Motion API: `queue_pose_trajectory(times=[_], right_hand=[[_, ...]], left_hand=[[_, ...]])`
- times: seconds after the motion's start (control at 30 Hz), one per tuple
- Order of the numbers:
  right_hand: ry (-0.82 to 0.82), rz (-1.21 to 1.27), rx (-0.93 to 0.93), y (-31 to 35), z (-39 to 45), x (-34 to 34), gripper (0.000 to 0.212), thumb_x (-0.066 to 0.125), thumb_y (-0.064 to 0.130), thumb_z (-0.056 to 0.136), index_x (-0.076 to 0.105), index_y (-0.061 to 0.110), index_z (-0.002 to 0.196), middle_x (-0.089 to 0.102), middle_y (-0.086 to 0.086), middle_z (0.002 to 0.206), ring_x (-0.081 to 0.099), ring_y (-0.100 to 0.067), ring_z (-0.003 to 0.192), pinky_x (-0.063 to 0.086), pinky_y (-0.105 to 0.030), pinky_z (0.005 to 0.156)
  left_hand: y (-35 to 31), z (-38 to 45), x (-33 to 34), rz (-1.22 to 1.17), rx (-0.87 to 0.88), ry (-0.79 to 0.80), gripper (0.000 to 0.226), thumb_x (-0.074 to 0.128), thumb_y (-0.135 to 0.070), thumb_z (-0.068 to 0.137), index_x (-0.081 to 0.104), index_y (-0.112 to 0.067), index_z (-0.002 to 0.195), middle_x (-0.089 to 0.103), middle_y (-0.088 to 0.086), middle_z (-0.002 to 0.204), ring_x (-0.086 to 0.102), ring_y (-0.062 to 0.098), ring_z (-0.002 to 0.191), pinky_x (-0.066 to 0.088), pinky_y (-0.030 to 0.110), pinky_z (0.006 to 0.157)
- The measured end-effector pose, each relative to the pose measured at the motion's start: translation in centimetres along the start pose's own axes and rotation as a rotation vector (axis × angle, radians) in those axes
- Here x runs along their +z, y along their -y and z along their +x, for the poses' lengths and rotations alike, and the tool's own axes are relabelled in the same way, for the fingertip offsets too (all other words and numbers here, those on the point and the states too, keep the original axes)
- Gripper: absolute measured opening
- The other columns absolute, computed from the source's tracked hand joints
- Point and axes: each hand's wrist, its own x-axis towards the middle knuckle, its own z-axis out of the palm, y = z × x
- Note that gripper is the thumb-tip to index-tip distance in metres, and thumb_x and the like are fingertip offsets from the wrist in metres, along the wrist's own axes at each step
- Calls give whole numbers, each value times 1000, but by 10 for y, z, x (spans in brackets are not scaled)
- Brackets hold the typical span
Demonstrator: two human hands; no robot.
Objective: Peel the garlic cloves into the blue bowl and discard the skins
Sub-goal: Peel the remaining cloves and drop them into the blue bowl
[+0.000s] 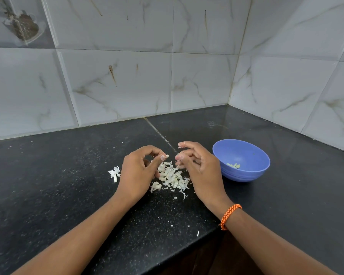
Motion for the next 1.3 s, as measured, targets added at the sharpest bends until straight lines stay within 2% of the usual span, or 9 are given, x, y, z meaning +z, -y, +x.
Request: queue_pose_trajectory(times=[0.27, 0.4, 0.5, 0.6, 0.77, 0.93, 1.03, 1.2, 1.3], right_hand=[[29, -115, -71, 0, 1, 0, 49, 78, -2, 92, 69, 25, 132, 61, 4, 123, 74, -15, 96, 62, -27, 84], [5, -125, -85, 1, -1, -1, 30, 65, 9, 105, 70, 24, 130, 64, 7, 115, 73, -17, 82, 58, -25, 75], [3, -220, -103, -1, 0, 0, 41, 70, 0, 98, 70, 25, 130, 60, 6, 115, 67, -16, 91, 51, -15, 81], [36, -213, -109, -2, -1, 1, 45, 74, 2, 96, 70, 26, 133, 65, 8, 116, 66, -14, 108, 53, -21, 95], [1, -139, -78, -5, -1, 2, 33, 63, 7, 105, 73, 24, 131, 77, 11, 98, 73, -14, 102, 58, -35, 95], [19, -126, -19, -8, 3, 0, 52, 69, -3, 95, 68, 35, 131, 78, 16, 102, 68, -13, 117, 52, -44, 108], [14, -74, 6, -5, 2, -2, 52, 68, -5, 96, 66, 30, 134, 80, 18, 100, 67, -8, 121, 43, -39, 117], [-1, -25, 27, -2, 2, -4, 41, 74, -3, 93, 74, 25, 122, 79, 21, 110, 69, -5, 118, 44, -35, 117], [5, -38, 15, -2, 1, -2, 51, 82, 4, 89, 68, 30, 130, 78, 14, 104, 68, -11, 115, 53, -37, 103]], left_hand=[[1, 0, 1, -22, 1, 25, 9, 75, -26, 102, 77, -25, 94, 75, -4, 84, 73, 22, 59, 62, 57, 61], [0, -1, 1, -21, 0, 32, 8, 76, -25, 101, 78, -25, 93, 76, -6, 83, 73, 21, 59, 62, 57, 63], [-1, -1, 0, -10, 5, 41, 7, 79, -26, 99, 80, -25, 92, 78, -6, 85, 73, 19, 59, 63, 56, 63], [-3, -2, 1, -20, 4, 54, 3, 81, -25, 96, 81, -25, 93, 80, -5, 84, 75, 21, 60, 64, 54, 66], [-4, -1, 2, -61, -31, 55, 5, 83, -17, 95, 82, -23, 94, 79, -3, 81, 76, 23, 61, 63, 40, 63], [-4, -1, 3, -83, -35, 69, 5, 82, -16, 95, 81, -21, 94, 80, -2, 84, 76, 26, 62, 63, 45, 63], [-4, -1, 2, -86, -29, 73, 5, 82, -17, 96, 81, -22, 95, 80, -3, 84, 76, 26, 62, 64, 49, 65], [-4, -1, 3, -91, -32, 74, 3, 81, -18, 96, 80, -21, 94, 79, -3, 84, 75, 28, 62, 65, 54, 66], [-3, -1, 2, -93, -29, 68, 3, 82, -20, 96, 80, -21, 94, 79, -2, 86, 75, 27, 62, 64, 54, 66]])
